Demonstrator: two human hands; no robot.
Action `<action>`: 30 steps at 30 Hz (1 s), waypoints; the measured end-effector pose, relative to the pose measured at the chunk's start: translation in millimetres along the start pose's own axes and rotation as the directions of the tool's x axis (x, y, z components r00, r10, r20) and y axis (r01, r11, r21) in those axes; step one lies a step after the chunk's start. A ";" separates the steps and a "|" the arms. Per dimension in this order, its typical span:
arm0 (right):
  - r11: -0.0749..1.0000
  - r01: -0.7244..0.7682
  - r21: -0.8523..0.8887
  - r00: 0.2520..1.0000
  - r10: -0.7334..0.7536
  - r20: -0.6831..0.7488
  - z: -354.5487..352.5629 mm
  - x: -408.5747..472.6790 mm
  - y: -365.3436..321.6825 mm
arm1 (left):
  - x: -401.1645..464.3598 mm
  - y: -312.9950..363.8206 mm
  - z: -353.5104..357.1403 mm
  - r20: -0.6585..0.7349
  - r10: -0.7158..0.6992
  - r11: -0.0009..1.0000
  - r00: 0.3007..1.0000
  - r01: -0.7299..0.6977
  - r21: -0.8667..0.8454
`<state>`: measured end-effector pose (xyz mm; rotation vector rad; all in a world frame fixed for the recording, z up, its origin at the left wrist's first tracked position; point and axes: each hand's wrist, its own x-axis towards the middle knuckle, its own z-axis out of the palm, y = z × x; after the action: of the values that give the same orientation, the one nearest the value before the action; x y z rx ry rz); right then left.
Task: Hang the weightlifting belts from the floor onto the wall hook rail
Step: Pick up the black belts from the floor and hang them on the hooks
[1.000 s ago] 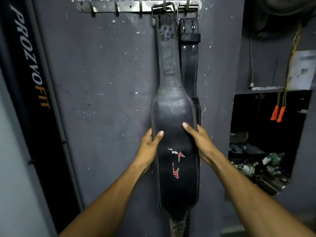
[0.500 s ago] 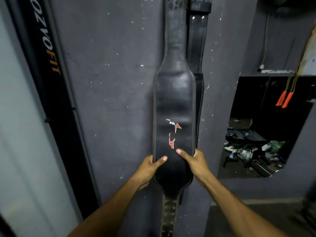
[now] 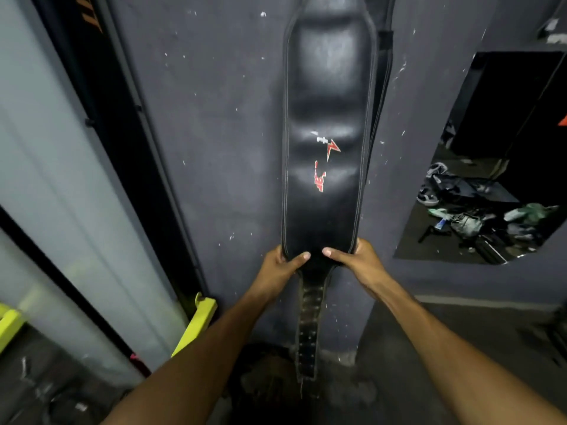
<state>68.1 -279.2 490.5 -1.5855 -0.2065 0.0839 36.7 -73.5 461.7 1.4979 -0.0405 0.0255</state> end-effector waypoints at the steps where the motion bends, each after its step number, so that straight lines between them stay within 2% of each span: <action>1: 0.999 -0.031 -0.018 1.000 0.031 -0.002 0.6 -4.9 6.1 | -3.6 -4.4 0.2 0.001 -0.013 1.000 1.000 0.013 0.025; 5: 0.995 -0.091 -0.036 0.991 0.087 -0.099 11.7 -15.4 24.2 | -10.7 -13.9 -2.5 -0.073 -0.044 0.997 0.996 0.048 0.057; 9: 0.975 -0.169 -0.143 0.983 0.157 -0.091 18.1 -8.6 44.0 | -5.4 -25.6 -15.4 -0.091 -0.082 0.985 0.992 0.094 0.141; 11: 0.954 -0.246 -0.173 0.967 0.229 -0.116 23.0 -9.9 62.3 | -11.6 -42.4 -26.1 -0.092 -0.158 0.974 0.983 0.170 0.148; 14: 0.918 -0.339 -0.207 0.936 0.306 -0.175 36.1 -13.2 97.6 | -33.8 -84.3 -48.6 -0.158 -0.293 0.945 0.943 0.311 0.099; 17: 0.880 -0.425 -0.211 0.902 0.391 -0.185 57.1 -16.1 133.4 | -56.1 -134.2 -73.7 -0.218 -0.444 0.883 0.869 0.465 0.060; 23: 0.797 -0.558 -0.229 0.829 0.546 -0.119 102.8 -31.1 214.1 | -76.6 -207.2 -107.2 -0.311 -0.626 0.741 0.715 0.670 0.049; 27: 0.717 -0.660 -0.225 0.746 0.660 -0.086 115.4 -38.7 279.7 | -81.4 -246.6 -123.6 -0.198 -0.644 0.700 0.739 0.674 0.236; 30: 0.646 -0.728 -0.230 0.675 0.735 -0.072 115.1 -34.1 347.4 | -63.3 -294.8 -133.4 -0.205 -0.667 0.675 0.717 0.697 0.241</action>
<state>41.2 -176.9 138.6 -1.8279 0.4497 0.7485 -12.6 38.7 155.6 1.7361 0.6464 -0.5296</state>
